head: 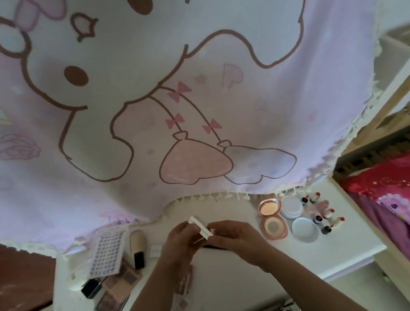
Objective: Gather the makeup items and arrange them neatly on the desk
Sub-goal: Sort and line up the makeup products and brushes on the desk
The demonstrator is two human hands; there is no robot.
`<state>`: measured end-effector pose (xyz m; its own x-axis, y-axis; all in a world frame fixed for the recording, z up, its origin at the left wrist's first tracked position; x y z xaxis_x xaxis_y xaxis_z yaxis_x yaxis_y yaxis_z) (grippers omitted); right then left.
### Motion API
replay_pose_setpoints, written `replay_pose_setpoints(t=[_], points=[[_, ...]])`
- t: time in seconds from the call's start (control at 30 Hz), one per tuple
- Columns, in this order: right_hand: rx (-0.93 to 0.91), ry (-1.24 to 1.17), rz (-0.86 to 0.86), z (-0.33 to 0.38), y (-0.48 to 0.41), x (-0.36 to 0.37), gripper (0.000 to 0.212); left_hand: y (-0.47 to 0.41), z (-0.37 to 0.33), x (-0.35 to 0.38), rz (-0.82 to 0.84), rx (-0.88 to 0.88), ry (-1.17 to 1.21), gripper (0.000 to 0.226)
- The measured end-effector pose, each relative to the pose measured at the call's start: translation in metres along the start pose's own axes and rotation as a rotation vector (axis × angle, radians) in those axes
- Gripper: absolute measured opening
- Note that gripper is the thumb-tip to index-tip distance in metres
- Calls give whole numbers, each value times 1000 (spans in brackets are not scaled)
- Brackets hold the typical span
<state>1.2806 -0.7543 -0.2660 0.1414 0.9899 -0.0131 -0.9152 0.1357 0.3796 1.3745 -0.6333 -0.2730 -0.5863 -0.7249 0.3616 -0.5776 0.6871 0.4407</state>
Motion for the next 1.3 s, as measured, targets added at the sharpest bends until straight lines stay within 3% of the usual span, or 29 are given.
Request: replay_pose_setpoints(t=[0.13,0.5,0.67,0.93,1.2,1.3], points=[[-29,90,19,-5,-2,1,46,1,2,0,-29,-2,39,32],[-65,230,-89,11,-5,-17,27,7,6,-16,-104,-116,97,33],[-62,328,-23,10,-8,-15,44,6,11,-20,-143,-176,142,37],[-112,419,-219,8,-13,-25,18,9,26,-15,-100,-328,155,48],[-2,409,-207,-2,-23,-40,30,8,31,3,43,-419,244,50],[79,407,-263,-7,-26,-47,18,9,31,13,58,-433,309,45]])
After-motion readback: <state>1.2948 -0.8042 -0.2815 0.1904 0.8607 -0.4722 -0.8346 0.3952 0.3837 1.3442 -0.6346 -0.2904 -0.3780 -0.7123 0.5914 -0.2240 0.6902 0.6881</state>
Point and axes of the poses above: each hand's wrist, its own y-axis away from the middle knuckle, its own x-axis out of the palm, z = x × y, the point moved 6 cm from there along -y, towards the middle knuckle, and after that the axes turned 6 degrees about z, right-handed, at the moved point
